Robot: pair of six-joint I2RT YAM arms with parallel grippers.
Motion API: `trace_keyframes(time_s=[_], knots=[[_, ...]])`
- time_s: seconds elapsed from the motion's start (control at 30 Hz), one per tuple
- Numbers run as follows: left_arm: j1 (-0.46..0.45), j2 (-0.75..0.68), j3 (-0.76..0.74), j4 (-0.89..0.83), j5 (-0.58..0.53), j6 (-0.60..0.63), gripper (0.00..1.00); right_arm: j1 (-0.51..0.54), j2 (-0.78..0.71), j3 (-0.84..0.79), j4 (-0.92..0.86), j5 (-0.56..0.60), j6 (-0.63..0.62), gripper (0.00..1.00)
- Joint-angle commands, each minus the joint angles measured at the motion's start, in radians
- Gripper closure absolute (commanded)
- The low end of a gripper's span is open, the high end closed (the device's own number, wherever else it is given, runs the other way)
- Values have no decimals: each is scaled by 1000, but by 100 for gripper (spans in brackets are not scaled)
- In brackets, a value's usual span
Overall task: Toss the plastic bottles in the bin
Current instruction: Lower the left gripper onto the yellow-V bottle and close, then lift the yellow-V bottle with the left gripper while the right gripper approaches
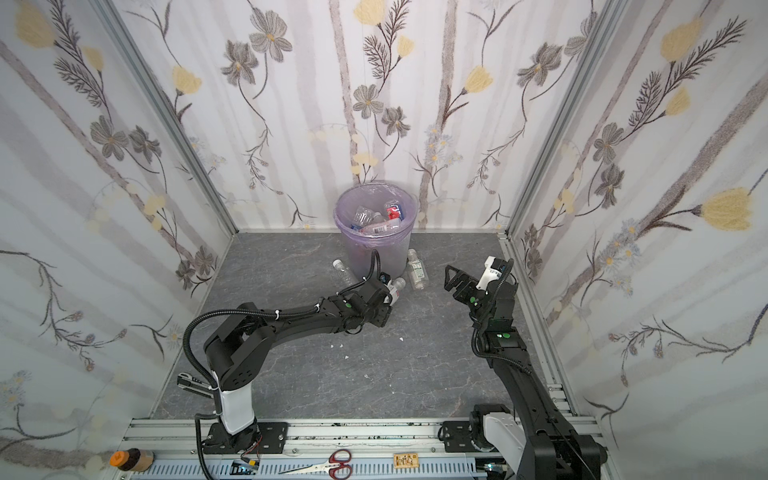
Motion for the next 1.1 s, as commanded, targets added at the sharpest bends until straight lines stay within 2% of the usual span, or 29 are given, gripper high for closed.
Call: trace_keyframes(time_s=[0.0,0.3,0.47,0.6,0.83,1.07], knots=[[2,-30,-18,42,21,-20,31,0,3,-2,42,-19,13,0],[30,-156,-106,167,77,-45,34,3,15,2,64,-46,42,0],[38,-266,-190,301,106,-65,35,6,11,17,75,-81,74,0],[39,-359,-242,427,182,-100,34,8,8,57,94,-129,118,0],[30,-403,-217,507,356,-142,33,15,12,147,141,-219,199,0],[9,-430,-195,531,393,-145,34,33,55,240,191,-258,259,0]])
